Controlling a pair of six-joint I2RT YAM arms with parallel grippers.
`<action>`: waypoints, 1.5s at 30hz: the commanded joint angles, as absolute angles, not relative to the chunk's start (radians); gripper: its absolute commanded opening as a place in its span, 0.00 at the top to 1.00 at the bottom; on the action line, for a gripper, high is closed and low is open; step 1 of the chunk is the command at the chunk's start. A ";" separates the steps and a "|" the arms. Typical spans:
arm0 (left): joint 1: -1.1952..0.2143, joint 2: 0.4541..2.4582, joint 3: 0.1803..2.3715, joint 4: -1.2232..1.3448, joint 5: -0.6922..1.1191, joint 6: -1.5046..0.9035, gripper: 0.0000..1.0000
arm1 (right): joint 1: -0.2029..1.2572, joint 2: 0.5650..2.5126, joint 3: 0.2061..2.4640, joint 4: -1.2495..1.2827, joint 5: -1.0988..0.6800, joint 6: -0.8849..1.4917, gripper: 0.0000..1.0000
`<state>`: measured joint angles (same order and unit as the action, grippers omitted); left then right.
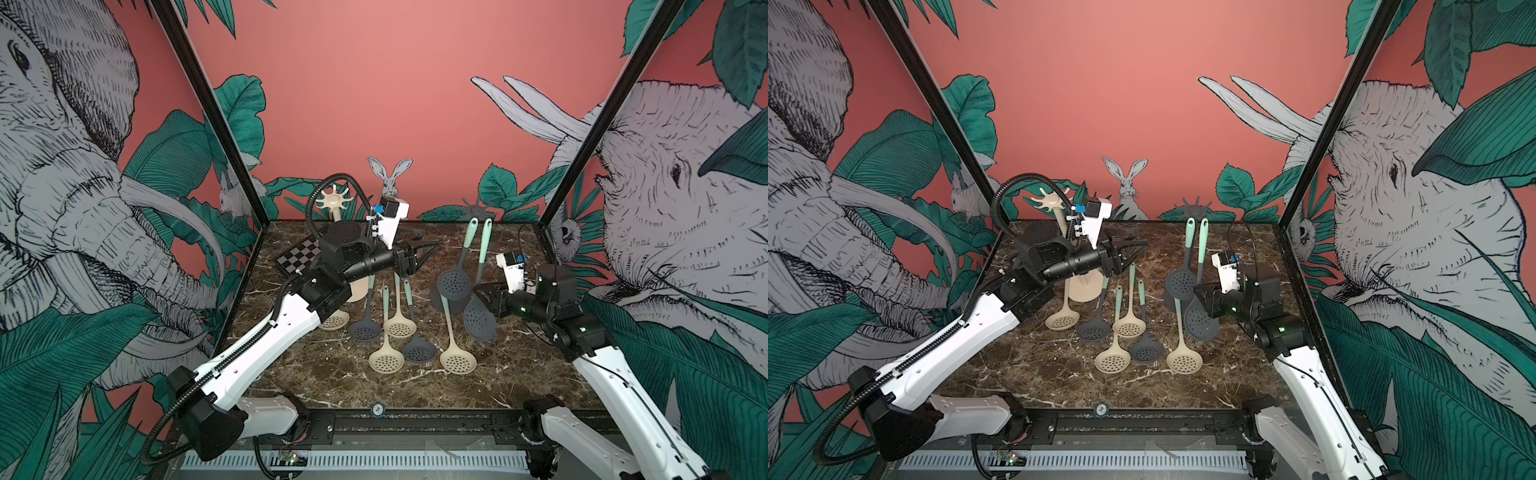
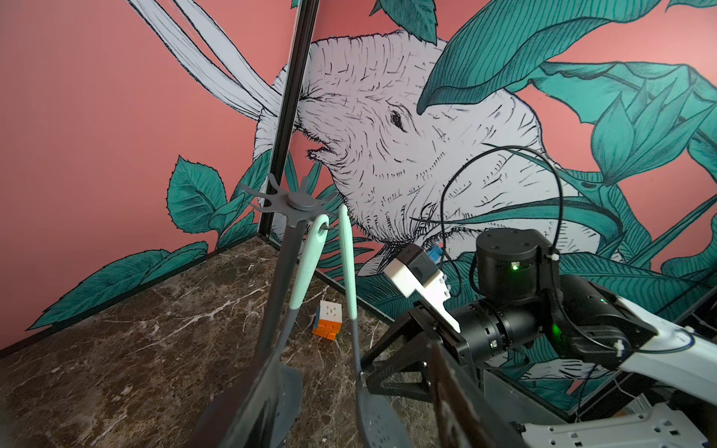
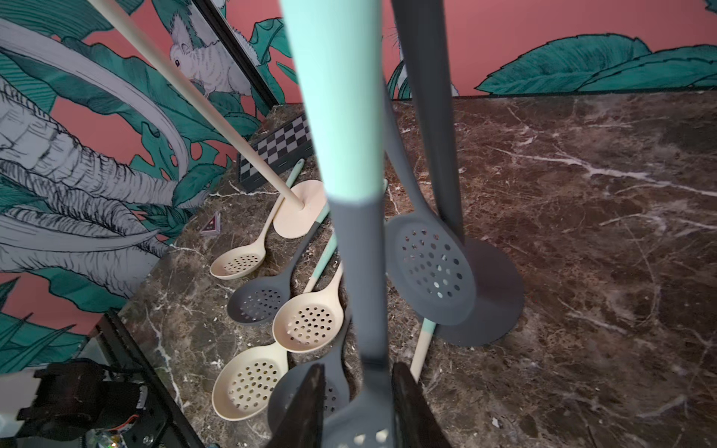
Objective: Hang the skimmer on the kitchen utensil rack
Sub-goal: Hang the skimmer on the rack, then pick up the skimmer from the center of the board.
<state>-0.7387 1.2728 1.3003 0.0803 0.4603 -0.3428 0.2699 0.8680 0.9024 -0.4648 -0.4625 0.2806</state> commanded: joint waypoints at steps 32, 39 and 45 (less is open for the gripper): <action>-0.723 1.276 1.313 0.090 0.494 -0.336 0.37 | 0.263 0.585 0.370 -0.590 -0.330 1.014 0.39; -0.723 1.273 1.300 0.099 0.488 -0.342 0.37 | 0.270 0.662 0.294 -0.443 -0.406 1.047 0.45; -0.723 1.276 1.299 0.107 0.486 -0.348 0.37 | 0.287 0.690 0.268 -0.393 -0.425 1.067 0.53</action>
<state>-0.7265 1.2789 1.3003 0.0795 0.4755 -0.3435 0.2760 0.6819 0.2790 -0.4610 -0.4023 1.0489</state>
